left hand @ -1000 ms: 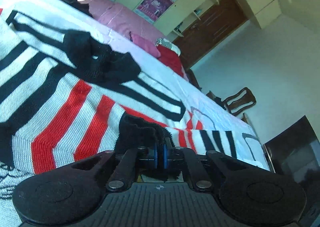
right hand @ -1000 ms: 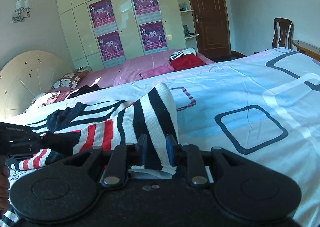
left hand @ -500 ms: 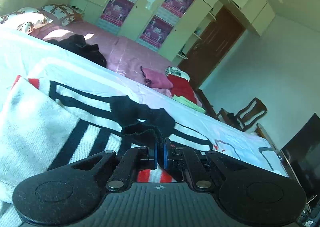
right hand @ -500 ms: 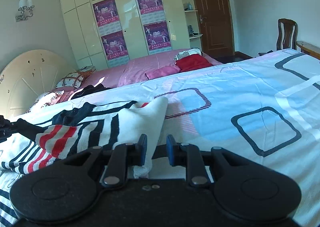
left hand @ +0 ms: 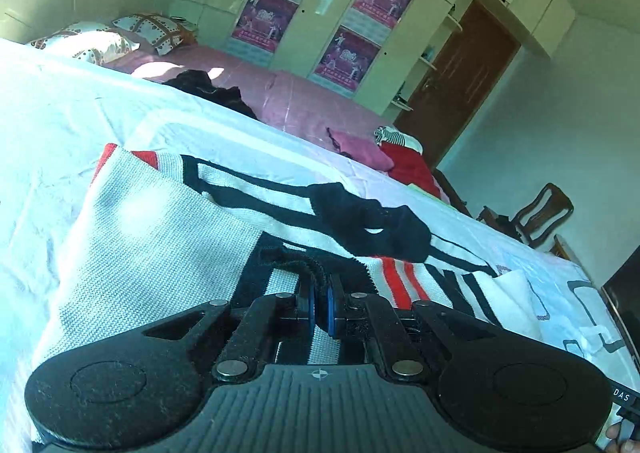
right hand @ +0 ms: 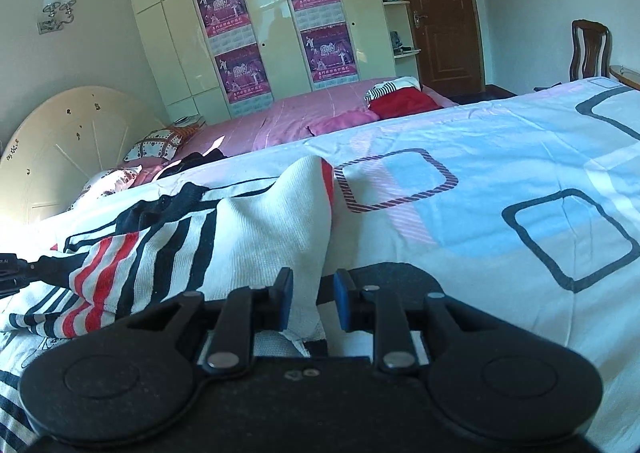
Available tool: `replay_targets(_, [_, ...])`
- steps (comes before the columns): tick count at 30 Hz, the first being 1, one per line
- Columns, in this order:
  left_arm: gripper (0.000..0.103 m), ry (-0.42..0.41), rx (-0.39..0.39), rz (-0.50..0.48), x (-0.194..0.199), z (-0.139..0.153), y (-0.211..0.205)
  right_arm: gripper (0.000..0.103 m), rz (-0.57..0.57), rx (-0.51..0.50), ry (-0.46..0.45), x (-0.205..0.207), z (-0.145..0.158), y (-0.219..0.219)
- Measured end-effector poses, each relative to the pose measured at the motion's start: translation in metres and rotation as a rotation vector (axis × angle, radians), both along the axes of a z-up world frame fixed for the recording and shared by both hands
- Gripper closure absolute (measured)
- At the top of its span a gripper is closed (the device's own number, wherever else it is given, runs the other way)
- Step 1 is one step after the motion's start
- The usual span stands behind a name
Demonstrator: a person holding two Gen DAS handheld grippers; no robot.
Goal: Fold small clothes
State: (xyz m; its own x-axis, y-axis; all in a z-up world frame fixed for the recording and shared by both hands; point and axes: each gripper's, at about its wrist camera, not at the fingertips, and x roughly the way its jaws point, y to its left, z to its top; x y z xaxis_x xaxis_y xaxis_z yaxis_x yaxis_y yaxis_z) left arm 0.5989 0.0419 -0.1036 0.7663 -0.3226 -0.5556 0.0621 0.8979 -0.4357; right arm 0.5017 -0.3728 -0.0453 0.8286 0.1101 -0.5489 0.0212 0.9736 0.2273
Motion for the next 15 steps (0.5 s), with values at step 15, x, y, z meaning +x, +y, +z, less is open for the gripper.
replay_targets(15, [0.098,0.007,-0.007,-0.006,-0.004,-0.01,0.006,0.083,0.123,-0.089,-0.022,0.007,0.011,0.023])
